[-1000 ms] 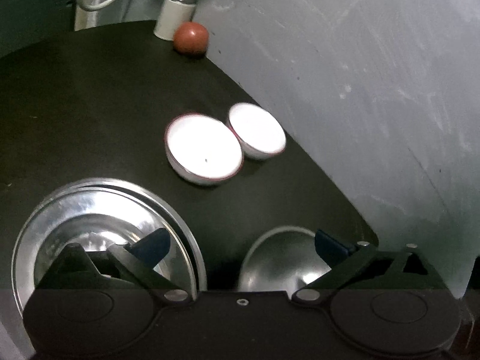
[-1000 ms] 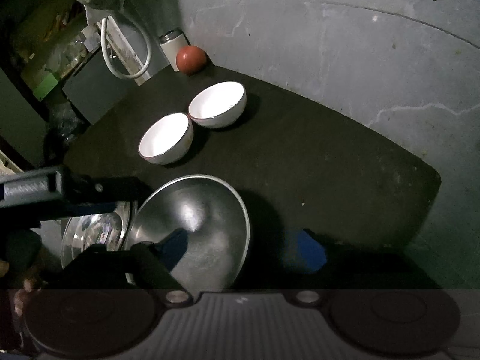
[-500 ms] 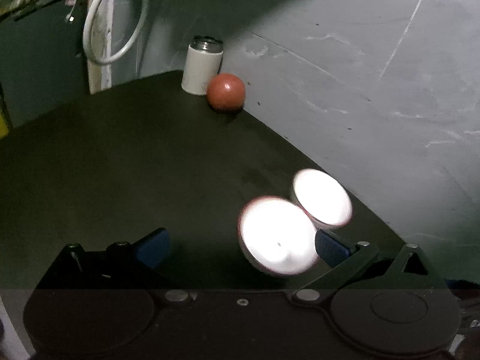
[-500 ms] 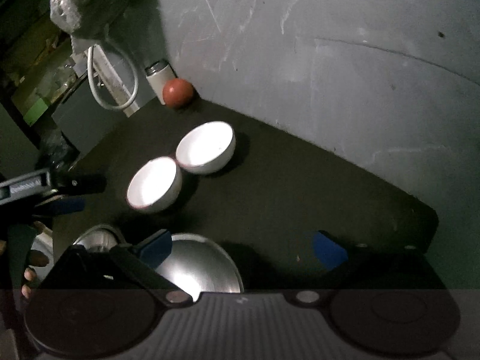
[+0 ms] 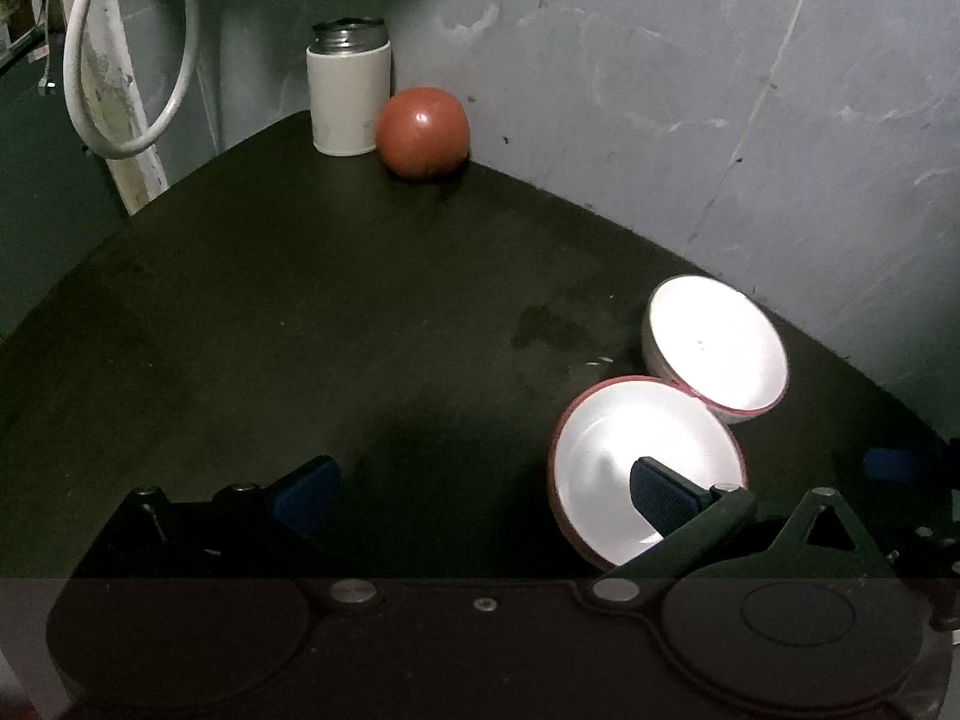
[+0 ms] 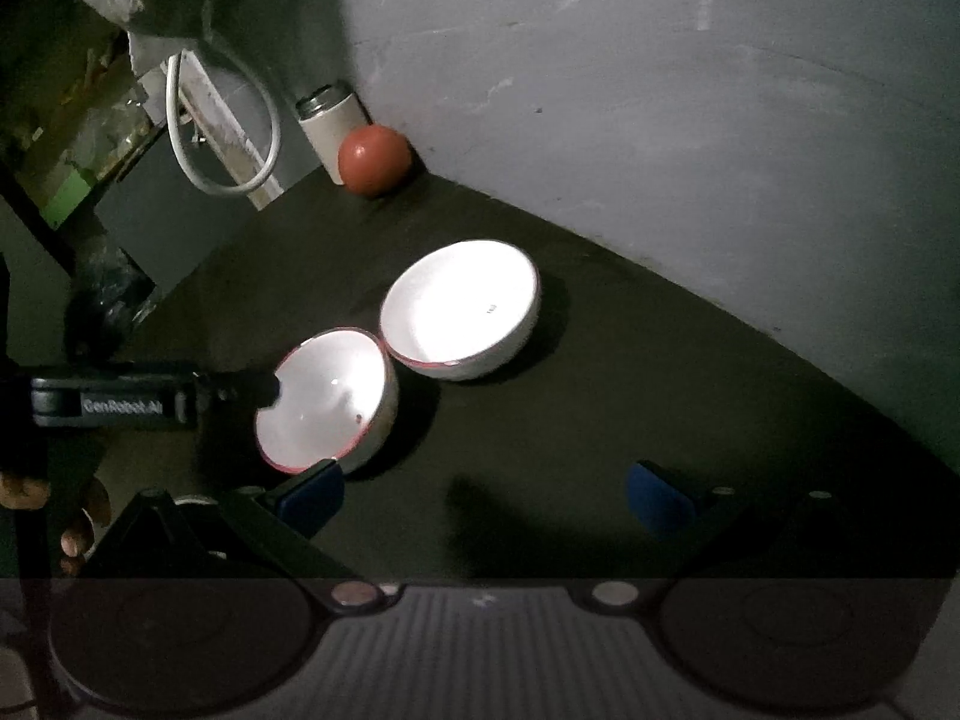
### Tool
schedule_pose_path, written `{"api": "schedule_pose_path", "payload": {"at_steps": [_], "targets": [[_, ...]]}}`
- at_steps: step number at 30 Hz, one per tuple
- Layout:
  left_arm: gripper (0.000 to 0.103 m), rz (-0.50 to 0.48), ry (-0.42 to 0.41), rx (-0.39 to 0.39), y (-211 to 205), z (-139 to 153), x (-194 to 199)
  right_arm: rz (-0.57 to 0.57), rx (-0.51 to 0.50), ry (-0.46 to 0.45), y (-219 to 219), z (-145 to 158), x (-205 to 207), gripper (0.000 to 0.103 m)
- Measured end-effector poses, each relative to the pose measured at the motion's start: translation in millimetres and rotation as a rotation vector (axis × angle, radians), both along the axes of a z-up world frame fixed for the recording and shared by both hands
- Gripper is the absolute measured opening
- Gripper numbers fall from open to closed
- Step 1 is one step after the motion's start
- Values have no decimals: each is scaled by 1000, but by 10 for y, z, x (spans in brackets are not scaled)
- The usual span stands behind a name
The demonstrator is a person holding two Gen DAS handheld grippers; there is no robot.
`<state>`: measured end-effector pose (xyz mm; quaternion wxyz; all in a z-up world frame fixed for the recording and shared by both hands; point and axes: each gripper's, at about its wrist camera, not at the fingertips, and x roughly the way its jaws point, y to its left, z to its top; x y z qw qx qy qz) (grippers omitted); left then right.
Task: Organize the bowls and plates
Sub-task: 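Move both tools to the larger red-rimmed white bowl and grip its rim, then lift the white bowl with both tools and carry it toward the steel bowl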
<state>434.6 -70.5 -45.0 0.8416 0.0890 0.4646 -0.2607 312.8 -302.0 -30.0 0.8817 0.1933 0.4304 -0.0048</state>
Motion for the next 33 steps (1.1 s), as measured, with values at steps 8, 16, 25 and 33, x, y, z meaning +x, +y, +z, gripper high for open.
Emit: {"api": "schedule_pose_path", "payload": {"at_steps": [8,16,25,33], "targets": [[102,-27,-2,57,-46,-68,31,5,9,-1,125,-54,270,91],[84,-27,30,15,-62,-76,56,16,41,23,206,-119,452,75],[44,-40,77,-27,-95,-73,41,24,45,36,268,-123,480,61],[10,-33,126,-92,-101,-66,28,29,98,43,262,-152,521,27]]}}
